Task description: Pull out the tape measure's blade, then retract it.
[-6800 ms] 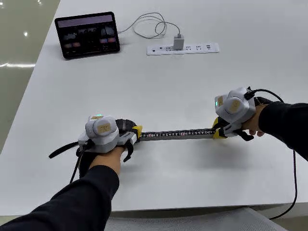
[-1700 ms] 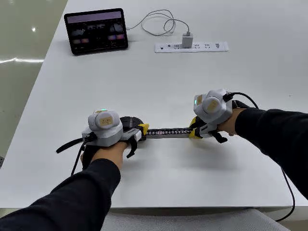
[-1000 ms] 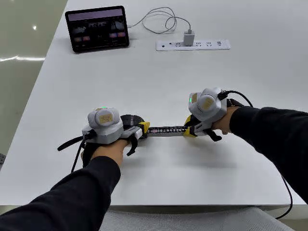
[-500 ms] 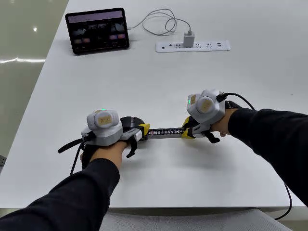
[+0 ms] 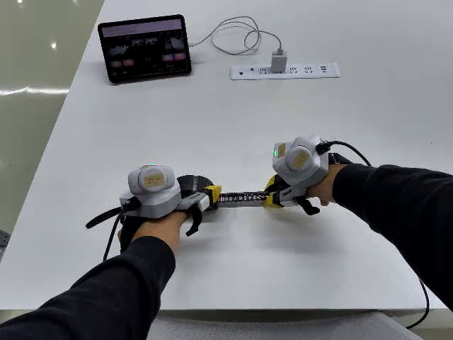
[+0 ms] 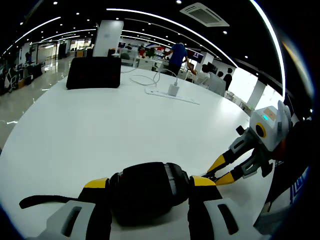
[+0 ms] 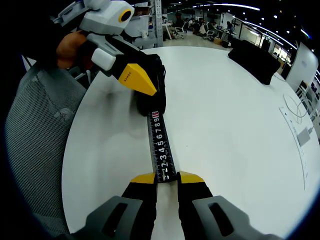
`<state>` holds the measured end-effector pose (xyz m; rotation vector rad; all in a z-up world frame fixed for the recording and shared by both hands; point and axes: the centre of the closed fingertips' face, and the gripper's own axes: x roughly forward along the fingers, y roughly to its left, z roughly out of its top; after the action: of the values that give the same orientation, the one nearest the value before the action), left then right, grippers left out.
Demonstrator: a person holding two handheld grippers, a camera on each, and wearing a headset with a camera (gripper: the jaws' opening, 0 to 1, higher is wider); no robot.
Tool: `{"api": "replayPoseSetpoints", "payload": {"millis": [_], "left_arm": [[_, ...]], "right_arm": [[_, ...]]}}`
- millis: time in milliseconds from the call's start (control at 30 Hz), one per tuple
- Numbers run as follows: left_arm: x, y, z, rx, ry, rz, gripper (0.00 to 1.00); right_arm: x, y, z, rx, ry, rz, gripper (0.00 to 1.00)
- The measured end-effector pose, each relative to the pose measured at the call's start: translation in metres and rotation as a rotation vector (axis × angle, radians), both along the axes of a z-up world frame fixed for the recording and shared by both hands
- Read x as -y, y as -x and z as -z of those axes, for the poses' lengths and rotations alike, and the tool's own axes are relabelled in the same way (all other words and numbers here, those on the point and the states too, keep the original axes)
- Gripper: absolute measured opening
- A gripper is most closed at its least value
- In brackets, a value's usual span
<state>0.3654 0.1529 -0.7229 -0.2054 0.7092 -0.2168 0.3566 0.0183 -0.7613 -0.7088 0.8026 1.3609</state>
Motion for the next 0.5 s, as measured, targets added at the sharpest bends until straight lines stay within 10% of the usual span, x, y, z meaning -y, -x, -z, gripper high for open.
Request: {"api": "replayPoseSetpoints", "payload": {"millis": [500], "left_arm": [[-0.0004,0.0004,-0.0003,0.002,0.002,0.001,0.57]], "right_arm": [[-0.0085,0.0012,0.0003,-0.028,-0.026,0.014,0.11]]}}
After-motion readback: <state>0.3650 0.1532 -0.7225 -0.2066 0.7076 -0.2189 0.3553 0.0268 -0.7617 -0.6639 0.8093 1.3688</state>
